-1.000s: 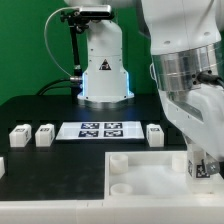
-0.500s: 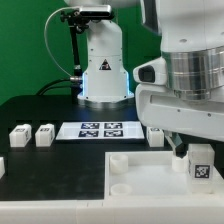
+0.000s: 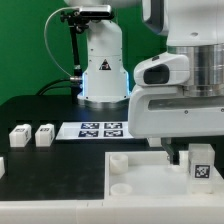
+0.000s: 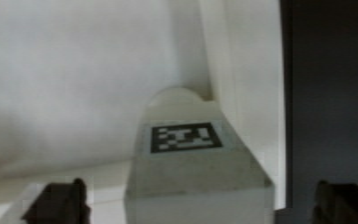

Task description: Assemble one leg

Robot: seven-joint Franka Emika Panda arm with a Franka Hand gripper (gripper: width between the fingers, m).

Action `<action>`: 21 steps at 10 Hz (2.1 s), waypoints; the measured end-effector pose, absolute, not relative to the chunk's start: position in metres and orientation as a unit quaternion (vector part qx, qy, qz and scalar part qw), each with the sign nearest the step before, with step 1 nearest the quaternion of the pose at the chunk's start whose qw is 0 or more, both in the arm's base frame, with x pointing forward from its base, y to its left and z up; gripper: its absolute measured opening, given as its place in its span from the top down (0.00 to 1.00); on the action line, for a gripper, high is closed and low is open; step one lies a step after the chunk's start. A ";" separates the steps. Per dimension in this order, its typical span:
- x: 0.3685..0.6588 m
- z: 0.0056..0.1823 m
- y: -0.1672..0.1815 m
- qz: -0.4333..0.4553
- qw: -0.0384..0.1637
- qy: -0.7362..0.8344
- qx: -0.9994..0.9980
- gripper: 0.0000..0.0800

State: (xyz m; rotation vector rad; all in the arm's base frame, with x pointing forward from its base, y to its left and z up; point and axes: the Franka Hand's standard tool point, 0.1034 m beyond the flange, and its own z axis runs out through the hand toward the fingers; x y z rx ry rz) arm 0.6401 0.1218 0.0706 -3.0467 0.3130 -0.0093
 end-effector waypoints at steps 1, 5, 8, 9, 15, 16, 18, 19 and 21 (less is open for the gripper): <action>0.640 0.071 0.122 -0.003 0.040 0.110 -0.993 0.45; 0.640 0.070 0.118 0.013 0.042 0.351 -0.935 0.63; 0.640 0.068 0.117 0.035 0.079 0.628 -0.773 0.63; 0.639 0.068 0.116 0.040 0.088 0.684 -0.723 0.63; 0.633 0.065 0.118 0.055 0.078 0.648 -0.755 0.39; 0.635 0.067 0.118 0.048 0.072 0.559 -0.825 0.23; 0.635 0.066 0.117 0.040 0.075 0.486 -0.870 0.20; 0.635 0.066 0.116 0.036 0.077 0.437 -0.896 0.19; 0.636 0.067 0.117 0.013 0.048 0.285 -0.957 0.19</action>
Offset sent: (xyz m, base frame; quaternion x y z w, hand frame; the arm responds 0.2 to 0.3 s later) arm 0.0000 0.0000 0.0000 0.0000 0.0000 0.1790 0.9838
